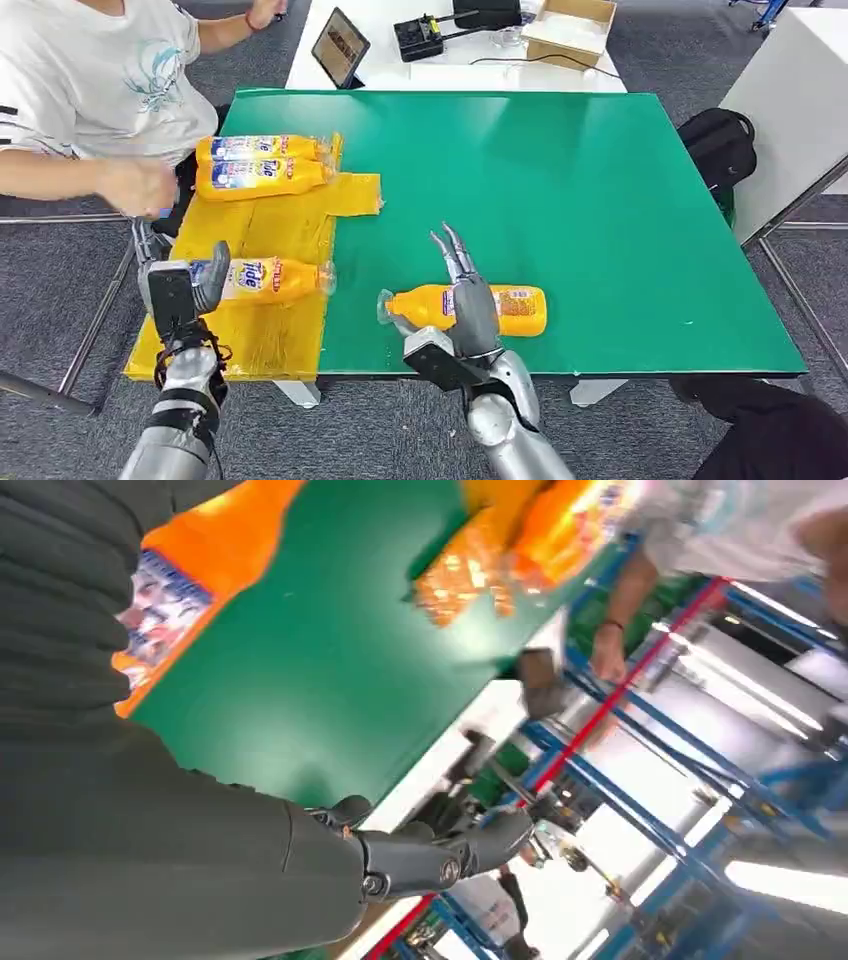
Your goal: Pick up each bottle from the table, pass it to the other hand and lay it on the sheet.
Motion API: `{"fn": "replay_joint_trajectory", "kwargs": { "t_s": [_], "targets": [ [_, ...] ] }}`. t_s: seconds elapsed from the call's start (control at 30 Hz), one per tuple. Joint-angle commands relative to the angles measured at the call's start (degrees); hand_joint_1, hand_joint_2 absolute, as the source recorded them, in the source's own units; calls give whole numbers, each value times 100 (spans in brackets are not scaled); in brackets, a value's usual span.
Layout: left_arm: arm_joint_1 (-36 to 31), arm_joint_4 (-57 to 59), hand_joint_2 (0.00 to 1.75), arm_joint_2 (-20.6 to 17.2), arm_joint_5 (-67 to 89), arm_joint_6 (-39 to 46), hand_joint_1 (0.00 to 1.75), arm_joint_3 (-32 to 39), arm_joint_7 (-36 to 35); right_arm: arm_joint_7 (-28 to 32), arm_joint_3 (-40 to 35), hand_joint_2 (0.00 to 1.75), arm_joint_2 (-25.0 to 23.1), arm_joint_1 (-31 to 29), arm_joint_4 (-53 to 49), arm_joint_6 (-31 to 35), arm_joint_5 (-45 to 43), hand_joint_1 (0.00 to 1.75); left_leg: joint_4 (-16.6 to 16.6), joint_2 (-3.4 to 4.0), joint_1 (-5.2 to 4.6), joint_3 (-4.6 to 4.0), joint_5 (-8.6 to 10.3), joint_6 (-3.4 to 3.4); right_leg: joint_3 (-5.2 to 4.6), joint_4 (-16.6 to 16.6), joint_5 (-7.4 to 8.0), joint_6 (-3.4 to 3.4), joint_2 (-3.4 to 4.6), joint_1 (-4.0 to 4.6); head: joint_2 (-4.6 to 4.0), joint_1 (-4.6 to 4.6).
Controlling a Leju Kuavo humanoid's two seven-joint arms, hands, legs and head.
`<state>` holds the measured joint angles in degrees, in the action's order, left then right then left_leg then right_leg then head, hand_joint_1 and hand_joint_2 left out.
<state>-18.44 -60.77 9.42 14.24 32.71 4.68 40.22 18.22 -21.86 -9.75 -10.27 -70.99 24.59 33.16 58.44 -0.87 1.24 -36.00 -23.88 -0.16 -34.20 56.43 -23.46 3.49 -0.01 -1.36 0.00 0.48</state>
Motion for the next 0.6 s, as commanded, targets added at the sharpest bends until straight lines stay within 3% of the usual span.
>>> {"fn": "replay_joint_trajectory", "kwargs": {
  "t_s": [0.03,0.27,0.6],
  "targets": [
    [1013,-1154,175,568,-616,-560,0,-175,-22,-1064,121,175,1149,-427,394,-940,923,0,-9,12,-7,30,-11,15,31,-16,-5,-8,5,-2,0,-2],
    [1087,-1036,175,536,-434,-720,0,-221,-25,-1298,105,175,1469,-434,841,-1952,910,0,-6,5,-4,18,-12,15,27,-23,-5,-14,-4,1,0,0],
    [996,-859,175,501,-348,-799,0,-277,-92,-1294,1,175,1478,-565,1184,-2125,814,0,-3,6,-1,4,-8,11,10,-15,-2,-7,1,2,0,-4]
  ]
}}
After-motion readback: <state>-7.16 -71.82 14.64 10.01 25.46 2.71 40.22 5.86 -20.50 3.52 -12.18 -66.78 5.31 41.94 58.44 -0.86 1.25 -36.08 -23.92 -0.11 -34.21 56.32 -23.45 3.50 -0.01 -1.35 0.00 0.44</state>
